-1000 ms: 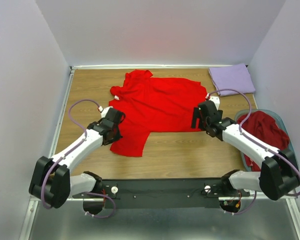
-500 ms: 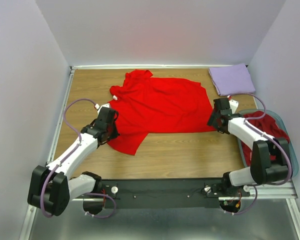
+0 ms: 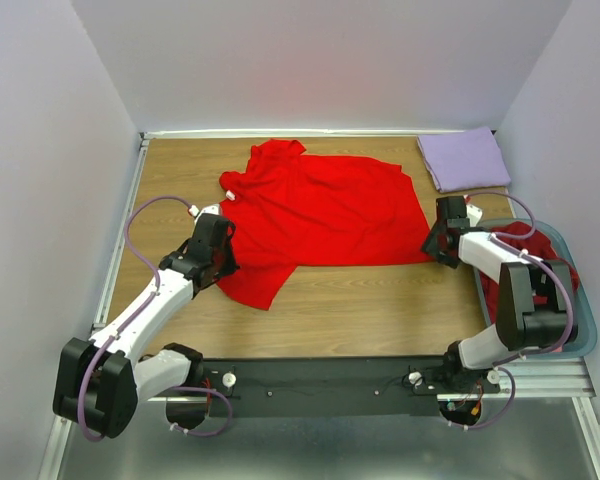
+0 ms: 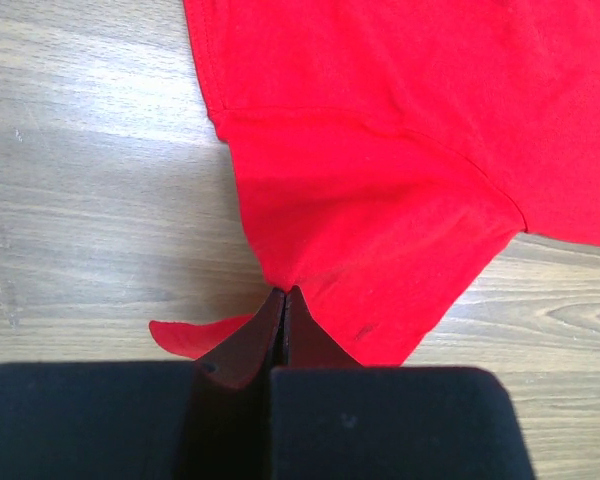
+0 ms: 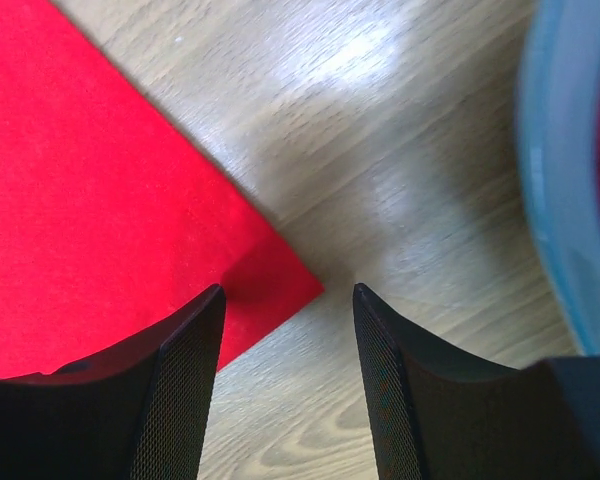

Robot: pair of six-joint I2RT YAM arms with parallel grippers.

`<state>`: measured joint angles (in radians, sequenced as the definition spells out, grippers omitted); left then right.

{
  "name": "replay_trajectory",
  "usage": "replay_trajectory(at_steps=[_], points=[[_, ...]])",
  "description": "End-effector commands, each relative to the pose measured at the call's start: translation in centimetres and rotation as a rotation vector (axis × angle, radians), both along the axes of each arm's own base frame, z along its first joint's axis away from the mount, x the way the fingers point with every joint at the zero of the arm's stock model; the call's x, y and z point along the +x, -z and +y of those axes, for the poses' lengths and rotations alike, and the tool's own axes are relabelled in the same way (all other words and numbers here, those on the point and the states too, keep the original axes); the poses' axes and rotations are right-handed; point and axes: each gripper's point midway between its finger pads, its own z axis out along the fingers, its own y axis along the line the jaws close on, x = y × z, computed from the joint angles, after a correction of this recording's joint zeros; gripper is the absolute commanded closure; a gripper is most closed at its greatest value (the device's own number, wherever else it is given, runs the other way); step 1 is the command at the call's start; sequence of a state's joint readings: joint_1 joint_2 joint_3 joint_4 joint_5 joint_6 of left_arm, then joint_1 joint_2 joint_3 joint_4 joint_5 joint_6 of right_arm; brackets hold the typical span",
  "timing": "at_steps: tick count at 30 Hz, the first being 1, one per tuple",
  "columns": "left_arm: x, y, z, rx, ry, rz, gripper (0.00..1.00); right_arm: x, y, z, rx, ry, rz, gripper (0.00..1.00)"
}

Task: Fold and stack the t-shirts
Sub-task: Flatten the tshirt out

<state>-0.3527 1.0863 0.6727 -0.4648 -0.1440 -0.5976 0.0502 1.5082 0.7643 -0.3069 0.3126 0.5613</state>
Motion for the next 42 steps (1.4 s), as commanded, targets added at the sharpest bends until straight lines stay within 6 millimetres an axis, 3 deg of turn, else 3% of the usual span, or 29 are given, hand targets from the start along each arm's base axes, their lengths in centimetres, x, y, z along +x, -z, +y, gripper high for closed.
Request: replay_trajectory(at_steps=[1, 6, 17, 21, 24, 27, 28, 30, 31, 32, 34, 35, 37, 38, 39, 40, 41, 42], points=[[0.1, -0.3, -0.2, -0.014, 0.019, -0.018, 1.0, -0.1, 1.2, 0.6, 0.037, -0.017, 0.022, 0.39], [0.0, -0.5, -0.3, -0.017, 0.027, -0.02, 1.0, -1.3, 2.5, 1.3, 0.07, -0.05, 0.086, 0.39], [0.2, -0.9, -0.4, -0.021, 0.034, -0.032, 1.0, -2.1, 3.3, 1.5, 0.082, -0.056, 0.131, 0.64], [0.6, -1.3, -0.4, -0.015, 0.031, -0.048, 1.0, -1.5, 2.8, 2.0, 0.108, -0.058, 0.113, 0.73], [1.7, -2.0, -0.1, 0.001, 0.028, -0.064, 1.0, -0.6, 2.2, 2.3, 0.124, -0.064, 0.091, 0.87], [4.3, -4.0, 0.9, 0.023, 0.0, -0.11, 1.0, 1.3, 0.3, 2.7, 0.137, -0.078, 0.037, 1.0], [5.8, -6.0, 1.3, 0.033, -0.022, -0.154, 1.0, 2.9, -1.6, 2.9, 0.144, -0.088, -0.018, 0.99], [8.0, -7.5, 2.7, 0.08, -0.066, -0.172, 1.0, 4.7, -4.1, 3.0, 0.151, -0.094, -0.089, 1.0], [9.7, -11.1, 3.3, 0.093, -0.098, -0.236, 1.0, 5.5, -5.5, 3.2, 0.154, -0.1, -0.126, 1.0], [10.8, -12.0, 3.9, 0.113, -0.115, -0.244, 1.0, 7.4, -8.5, 3.3, 0.155, -0.108, -0.191, 0.99], [12.5, -15.8, 4.7, 0.118, -0.15, -0.308, 1.0, 9.1, -11.9, 3.4, 0.156, -0.113, -0.263, 1.0], [13.7, -20.1, 5.5, 0.113, -0.191, -0.384, 1.0, 10.9, -16.0, 3.7, 0.163, -0.13, -0.355, 1.0], [14.5, -24.6, 6.5, 0.113, -0.235, -0.464, 1.0, 11.8, -20.0, 3.9, 0.165, -0.148, -0.432, 1.0], [14.5, -29.5, 7.4, 0.109, -0.279, -0.557, 1.0, 12.4, -23.9, 4.1, 0.163, -0.17, -0.517, 1.0], [14.2, -31.9, 8.0, 0.113, -0.307, -0.605, 1.0, 12.5, -25.9, 4.2, 0.161, -0.182, -0.556, 1.0], [13.6, -34.3, 8.7, 0.121, -0.337, -0.655, 1.0, 12.4, -27.8, 4.3, 0.157, -0.196, -0.595, 1.0], [12.6, -38.5, 9.8, 0.133, -0.385, -0.75, 1.0, 12.2, -29.6, 4.4, 0.15, -0.217, -0.632, 1.0], [11.1, -41.0, 10.5, 0.134, -0.412, -0.81, 1.0, 11.5, -32.5, 4.4, 0.139, -0.232, -0.696, 0.99]])
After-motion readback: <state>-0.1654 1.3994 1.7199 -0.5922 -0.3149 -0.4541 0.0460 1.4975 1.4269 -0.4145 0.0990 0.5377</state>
